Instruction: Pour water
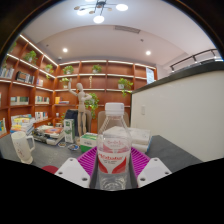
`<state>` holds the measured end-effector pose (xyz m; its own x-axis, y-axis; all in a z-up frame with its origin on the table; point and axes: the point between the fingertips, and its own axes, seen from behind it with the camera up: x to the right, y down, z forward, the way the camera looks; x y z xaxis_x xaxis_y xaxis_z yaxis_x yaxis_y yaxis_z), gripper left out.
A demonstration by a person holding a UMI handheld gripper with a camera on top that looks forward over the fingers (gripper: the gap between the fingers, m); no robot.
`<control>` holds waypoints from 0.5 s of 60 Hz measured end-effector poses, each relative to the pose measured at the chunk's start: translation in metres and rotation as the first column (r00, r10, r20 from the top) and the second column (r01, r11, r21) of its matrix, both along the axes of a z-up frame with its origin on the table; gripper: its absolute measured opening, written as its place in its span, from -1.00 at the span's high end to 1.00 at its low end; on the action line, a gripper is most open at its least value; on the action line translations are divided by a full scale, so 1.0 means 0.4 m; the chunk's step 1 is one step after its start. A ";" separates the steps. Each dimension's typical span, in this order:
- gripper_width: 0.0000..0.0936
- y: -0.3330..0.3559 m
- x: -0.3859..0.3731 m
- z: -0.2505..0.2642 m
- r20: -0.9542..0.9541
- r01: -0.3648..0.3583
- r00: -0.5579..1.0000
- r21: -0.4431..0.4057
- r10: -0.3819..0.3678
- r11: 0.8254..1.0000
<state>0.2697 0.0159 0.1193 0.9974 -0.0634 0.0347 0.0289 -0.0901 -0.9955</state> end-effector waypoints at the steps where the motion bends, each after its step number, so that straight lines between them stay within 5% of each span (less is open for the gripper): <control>1: -0.07 0.001 -0.002 -0.001 0.004 -0.003 1.000 0.000 0.003 1.000; 9: 0.27 0.002 -0.010 -0.002 0.012 0.003 1.000 -0.008 -0.003 1.000; 22: 0.27 0.004 -0.039 -0.002 0.141 -0.001 0.990 -0.029 0.005 1.000; 30: 0.27 0.007 -0.130 0.027 0.446 -0.046 0.892 -0.062 0.069 0.997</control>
<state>0.2175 0.0187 0.1300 0.8774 0.0070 0.4797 0.4768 -0.1221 -0.8705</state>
